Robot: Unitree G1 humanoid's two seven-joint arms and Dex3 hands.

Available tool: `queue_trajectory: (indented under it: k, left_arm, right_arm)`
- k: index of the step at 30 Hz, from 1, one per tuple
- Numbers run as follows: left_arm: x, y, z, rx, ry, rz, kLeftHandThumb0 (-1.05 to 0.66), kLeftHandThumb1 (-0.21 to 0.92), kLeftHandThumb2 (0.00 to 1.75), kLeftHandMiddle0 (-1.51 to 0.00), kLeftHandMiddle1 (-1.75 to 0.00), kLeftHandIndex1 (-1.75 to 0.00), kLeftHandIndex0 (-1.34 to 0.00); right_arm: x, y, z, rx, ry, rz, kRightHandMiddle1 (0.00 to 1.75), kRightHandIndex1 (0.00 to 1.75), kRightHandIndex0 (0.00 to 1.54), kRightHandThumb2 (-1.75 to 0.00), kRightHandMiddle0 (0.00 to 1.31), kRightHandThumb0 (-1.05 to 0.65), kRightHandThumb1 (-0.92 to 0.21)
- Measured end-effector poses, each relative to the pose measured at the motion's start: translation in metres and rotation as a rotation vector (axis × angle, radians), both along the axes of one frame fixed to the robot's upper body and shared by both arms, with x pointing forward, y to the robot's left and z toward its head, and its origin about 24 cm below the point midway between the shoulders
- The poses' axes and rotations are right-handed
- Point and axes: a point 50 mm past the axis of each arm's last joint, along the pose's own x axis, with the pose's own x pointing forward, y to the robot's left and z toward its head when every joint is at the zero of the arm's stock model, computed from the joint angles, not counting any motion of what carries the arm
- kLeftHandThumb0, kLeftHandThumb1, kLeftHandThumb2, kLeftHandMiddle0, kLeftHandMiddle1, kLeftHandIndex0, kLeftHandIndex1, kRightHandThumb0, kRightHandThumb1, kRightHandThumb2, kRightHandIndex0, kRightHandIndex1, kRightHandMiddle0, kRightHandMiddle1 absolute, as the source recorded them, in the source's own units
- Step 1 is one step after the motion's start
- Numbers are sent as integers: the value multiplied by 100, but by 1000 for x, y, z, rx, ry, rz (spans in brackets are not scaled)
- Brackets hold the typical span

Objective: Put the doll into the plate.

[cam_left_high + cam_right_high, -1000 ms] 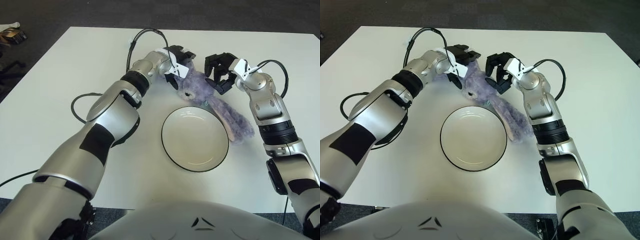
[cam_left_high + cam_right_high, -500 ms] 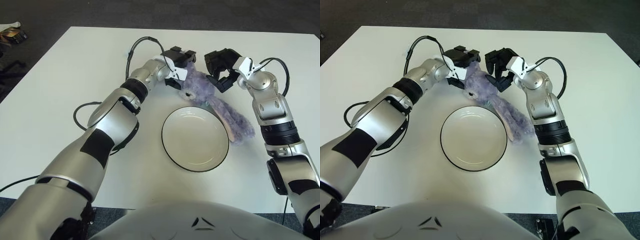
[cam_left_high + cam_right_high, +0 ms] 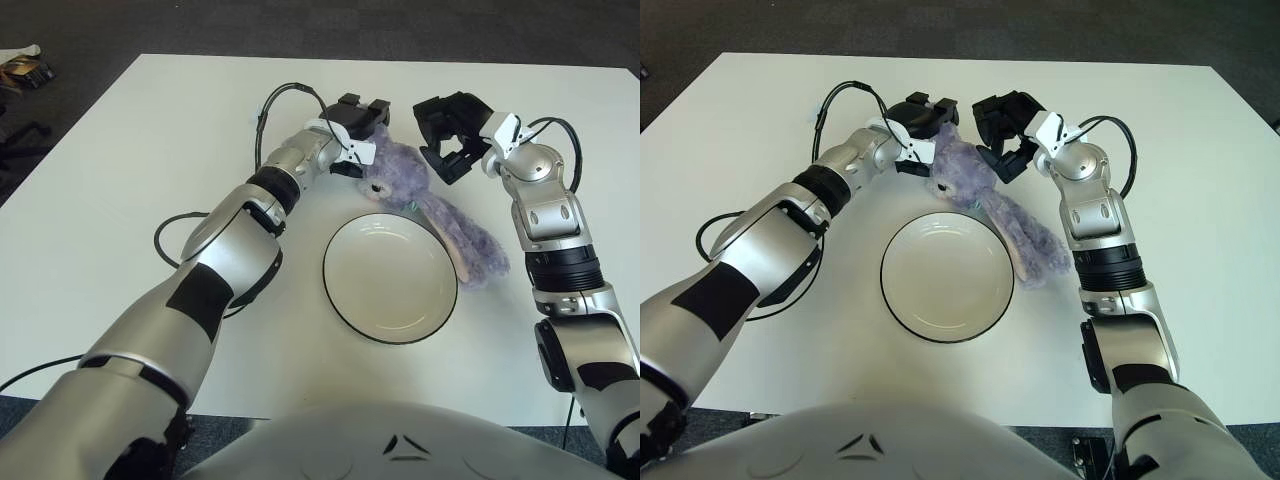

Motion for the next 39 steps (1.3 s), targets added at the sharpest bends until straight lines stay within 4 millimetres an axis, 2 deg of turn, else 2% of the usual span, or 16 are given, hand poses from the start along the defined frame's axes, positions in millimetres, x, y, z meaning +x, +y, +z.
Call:
queue_trajectory:
  k: [4,7,8,10,13,16,20,24,25,26,30,38,39]
  left_arm:
    - [0,0,-1,-17,7,13,7,8,136,-30,-139,-144,-7]
    - [0,1,-2,-27,11,20,30,36,107,-50,-149,-150,-10]
    - [0,1,-2,-30,11,21,34,35,111,-53,-152,-155,-17]
    - [0,2,-3,-37,11,26,44,27,128,-63,-163,-167,-42]
    - [0,4,-6,-71,13,44,49,21,141,-69,-171,-172,-59]
    - [0,7,-10,-100,19,59,51,19,146,-71,-173,-174,-68]
    - [-1,9,-12,-128,17,62,52,17,148,-72,-174,-174,-74]
    - [-1,11,-11,-147,12,56,52,18,148,-72,-175,-175,-80]
    - [0,12,-11,-153,12,58,52,18,148,-72,-175,-175,-81]
    - [0,13,-11,-160,13,61,52,18,148,-72,-175,-175,-82]
    - [2,20,-9,-179,15,80,52,18,148,-72,-175,-175,-83]
    - [4,27,-7,-183,3,77,52,19,147,-71,-175,-175,-81]
    - [4,28,-7,-183,2,77,52,19,147,-71,-175,-175,-81]
  right_arm:
    - [0,-1,-3,10,21,-3,175,175,86,-167,107,61,-2]
    - [0,-2,-4,20,35,-7,175,175,86,-167,107,61,-3]
    - [0,-2,-4,21,38,-10,175,175,86,-167,107,61,-3]
    - [0,-4,-5,29,47,-16,175,175,85,-166,107,60,-4]
    - [0,-7,-6,53,62,-25,175,175,83,-164,106,59,-5]
    - [-1,-11,-8,75,75,-36,175,175,82,-162,103,58,-7]
    - [-2,-20,-14,93,101,-67,175,175,79,-158,98,56,-10]
    - [-7,-33,-27,119,138,-134,175,175,76,-154,87,54,-13]
    - [-9,-36,-31,124,151,-153,169,175,80,-158,81,34,-8]
    - [-10,-39,-35,127,162,-172,166,175,83,-161,77,22,-4]
    - [-14,-47,-51,137,207,-255,162,175,85,-162,69,5,-2]
    - [-18,-53,-72,149,232,-397,165,175,77,-149,54,-1,-14]
    - [-19,-54,-75,150,238,-411,167,175,72,-147,53,-1,-17]
